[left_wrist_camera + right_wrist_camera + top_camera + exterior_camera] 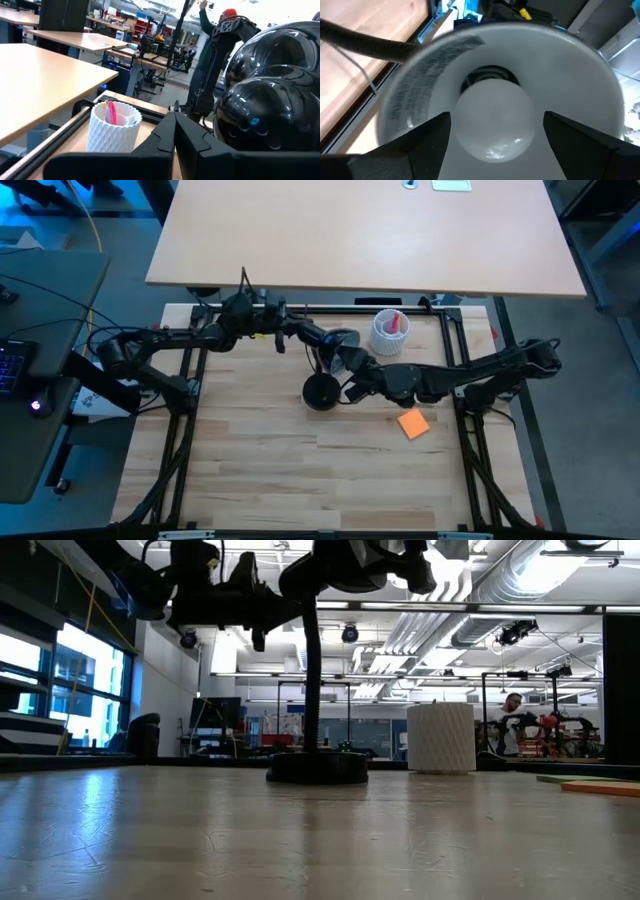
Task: Screw lightbulb
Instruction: Insert the white lightbulb into the black lamp
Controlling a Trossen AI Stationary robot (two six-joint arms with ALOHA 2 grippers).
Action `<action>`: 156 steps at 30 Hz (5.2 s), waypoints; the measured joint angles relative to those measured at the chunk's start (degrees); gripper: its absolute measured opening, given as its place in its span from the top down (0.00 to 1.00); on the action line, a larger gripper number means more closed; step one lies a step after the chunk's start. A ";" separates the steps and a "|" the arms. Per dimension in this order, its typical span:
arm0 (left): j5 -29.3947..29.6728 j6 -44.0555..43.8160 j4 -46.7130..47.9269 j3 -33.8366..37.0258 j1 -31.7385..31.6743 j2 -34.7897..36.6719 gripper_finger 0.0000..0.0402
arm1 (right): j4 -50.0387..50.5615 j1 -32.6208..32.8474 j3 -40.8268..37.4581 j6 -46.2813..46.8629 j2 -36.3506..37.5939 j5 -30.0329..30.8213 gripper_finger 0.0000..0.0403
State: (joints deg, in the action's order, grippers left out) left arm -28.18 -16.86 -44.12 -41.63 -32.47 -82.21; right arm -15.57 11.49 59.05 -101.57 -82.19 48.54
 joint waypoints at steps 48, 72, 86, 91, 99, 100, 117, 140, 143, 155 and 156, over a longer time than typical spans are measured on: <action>1.86 3.60 -2.11 0.02 3.43 0.00 1.00 | -2.99 -2.89 1.20 99.60 -0.02 -4.50 0.26; 1.95 4.52 -0.15 0.09 3.45 0.00 1.00 | 3.45 1.83 1.40 24.45 0.11 3.59 0.20; 3.38 4.50 -0.37 0.09 3.93 0.00 1.00 | 3.75 -2.20 1.36 16.11 0.11 -1.71 0.20; 3.43 4.52 -0.67 0.09 4.11 0.00 1.00 | 1.42 -2.52 1.36 28.48 0.11 -2.17 0.20; 3.34 4.50 -0.72 0.09 4.13 0.00 1.00 | 1.48 -2.54 1.31 43.78 0.09 -5.80 0.30; 3.32 4.50 -0.74 0.09 4.15 0.00 1.00 | 1.45 -2.55 1.31 46.01 0.09 -6.11 0.32; 3.38 4.50 -0.72 0.09 4.11 0.00 1.00 | 2.07 -2.52 1.29 113.94 0.02 -3.87 0.36; 3.28 4.59 -0.61 0.09 4.11 0.00 1.00 | 3.39 0.91 1.29 73.53 0.04 3.75 0.19; 3.28 4.57 -0.63 0.09 4.11 0.00 1.00 | 4.16 1.98 1.29 62.26 0.07 4.63 0.19; 3.28 4.56 -0.68 0.09 4.11 0.00 1.00 | 4.31 1.29 1.29 10.75 0.09 -1.33 0.19; 3.28 4.54 -0.68 0.09 4.11 0.00 1.00 | 4.29 1.02 1.29 8.81 0.08 -2.89 0.19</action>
State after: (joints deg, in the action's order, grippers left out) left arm -24.91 -12.32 -44.80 -41.54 -28.36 -82.21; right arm -11.28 12.50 60.34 -92.76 -82.12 45.65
